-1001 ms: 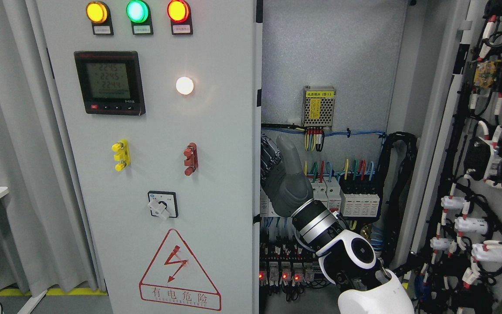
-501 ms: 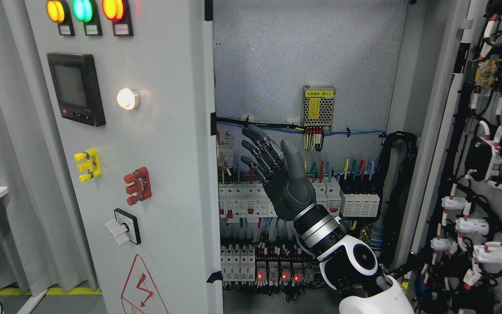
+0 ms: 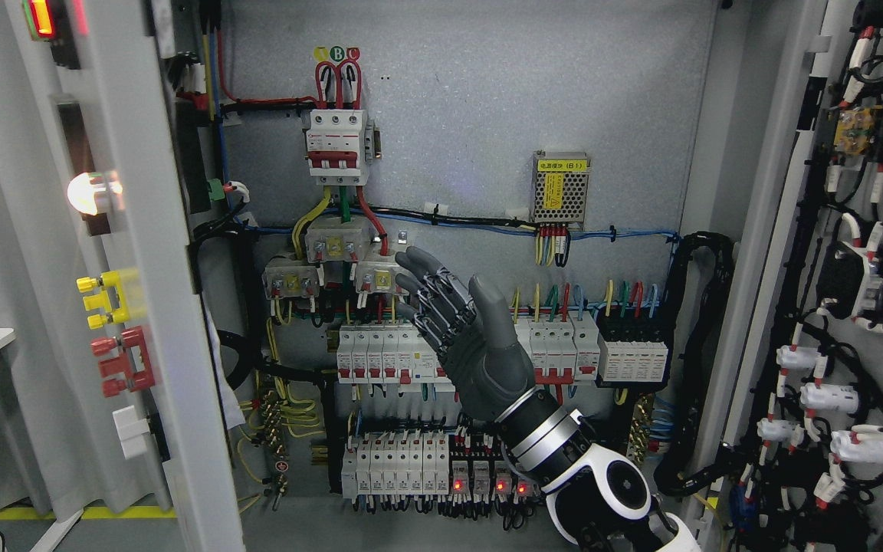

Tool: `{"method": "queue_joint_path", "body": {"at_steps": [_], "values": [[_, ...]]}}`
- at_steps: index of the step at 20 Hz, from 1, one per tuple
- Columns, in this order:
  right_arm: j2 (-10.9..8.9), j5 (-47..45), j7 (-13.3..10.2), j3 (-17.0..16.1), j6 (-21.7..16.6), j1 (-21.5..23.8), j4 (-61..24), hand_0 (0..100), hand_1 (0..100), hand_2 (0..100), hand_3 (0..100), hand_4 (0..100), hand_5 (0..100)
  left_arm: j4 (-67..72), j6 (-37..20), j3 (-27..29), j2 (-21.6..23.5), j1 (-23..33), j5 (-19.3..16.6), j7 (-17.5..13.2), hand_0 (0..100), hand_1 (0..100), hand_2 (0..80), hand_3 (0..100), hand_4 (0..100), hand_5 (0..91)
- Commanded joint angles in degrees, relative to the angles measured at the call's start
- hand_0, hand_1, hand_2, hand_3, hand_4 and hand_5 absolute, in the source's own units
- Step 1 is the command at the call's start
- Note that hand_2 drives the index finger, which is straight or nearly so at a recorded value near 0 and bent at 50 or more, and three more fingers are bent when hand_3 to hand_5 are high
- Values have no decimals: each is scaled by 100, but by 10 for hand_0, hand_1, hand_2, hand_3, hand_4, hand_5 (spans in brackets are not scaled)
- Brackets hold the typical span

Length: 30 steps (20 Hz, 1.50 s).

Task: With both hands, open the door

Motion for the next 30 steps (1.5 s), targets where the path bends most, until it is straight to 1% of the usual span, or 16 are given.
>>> {"method": "queue_joint_path", "body": {"at_steps": [1,6,11,15,17,20,23,27,30], "values": [[0,-215,3,896,12,186,-721,218,0,0,0,0,0,9,2,3,62,-149,-2,-15,296,0,27,27,37,0],[0,-381,3,1327,12,344,-1055,218,0,0,0,0,0,9,11,3,62,-149,7,-15,296,0,27,27,37,0],[0,-514,3,1476,12,484,-1319,219,0,0,0,0,0,18,2,3,62,-114,7,-15,296,0,28,27,38,0],[0,-514,12,1784,30,599,-1485,218,0,0,0,0,0,9,2,3,62,-105,7,-15,296,0,28,27,38,0],[0,-514,3,1863,47,599,-1539,219,0,0,0,0,0,18,11,3,62,-105,7,-15,295,0,28,27,38,0],[0,-566,12,1872,109,590,-1513,219,0,0,0,0,0,9,11,3,62,-105,-2,-15,295,0,28,27,38,0],[0,-839,3,1960,197,564,-1486,219,0,0,0,0,0,18,2,3,62,-105,-2,-15,295,0,27,27,38,0],[0,-839,3,1995,258,555,-1363,219,0,0,0,0,0,9,2,3,62,-105,-2,-15,295,0,27,27,38,0],[0,-839,3,2223,311,546,-1258,219,0,0,0,0,0,9,2,3,62,-105,-2,-15,295,0,27,27,38,0]]}}
